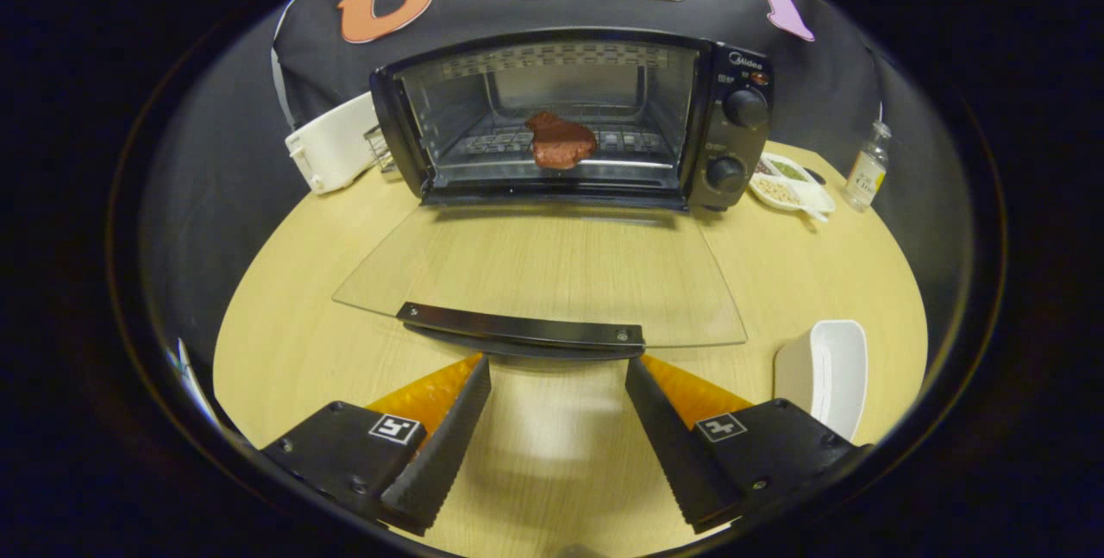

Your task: Open the toaster oven, put the food inside, and close the toaster oven door.

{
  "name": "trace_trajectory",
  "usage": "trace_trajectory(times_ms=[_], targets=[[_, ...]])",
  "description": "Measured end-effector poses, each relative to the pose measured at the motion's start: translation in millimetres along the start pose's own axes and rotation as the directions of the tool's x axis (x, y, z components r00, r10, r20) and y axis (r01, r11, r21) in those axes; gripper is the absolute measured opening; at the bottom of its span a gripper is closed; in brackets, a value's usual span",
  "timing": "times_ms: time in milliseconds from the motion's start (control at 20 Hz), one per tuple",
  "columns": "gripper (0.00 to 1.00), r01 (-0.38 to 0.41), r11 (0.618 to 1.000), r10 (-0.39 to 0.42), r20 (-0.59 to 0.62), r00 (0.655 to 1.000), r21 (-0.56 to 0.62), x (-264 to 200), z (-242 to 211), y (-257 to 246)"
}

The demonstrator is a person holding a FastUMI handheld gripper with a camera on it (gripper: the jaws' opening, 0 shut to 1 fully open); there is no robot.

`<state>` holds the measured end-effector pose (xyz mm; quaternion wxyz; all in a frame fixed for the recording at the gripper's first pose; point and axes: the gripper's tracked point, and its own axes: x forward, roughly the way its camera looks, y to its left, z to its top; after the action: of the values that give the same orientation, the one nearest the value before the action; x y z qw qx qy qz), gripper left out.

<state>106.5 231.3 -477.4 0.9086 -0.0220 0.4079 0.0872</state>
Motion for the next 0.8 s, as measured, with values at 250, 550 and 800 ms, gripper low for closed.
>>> trace_trajectory(times_ms=[250,550,800], targets=[[1.0,0.004,1.0,-0.004,0.045,0.999,-0.005,-26.3,42.6,2.2],[1.0,0.003,1.0,-0.007,0.104,0.995,0.031,-41.0,98.9,3.8],[1.0,0.022,0.999,-0.027,0.206,0.978,0.027,-42.3,146.0,3.0]])
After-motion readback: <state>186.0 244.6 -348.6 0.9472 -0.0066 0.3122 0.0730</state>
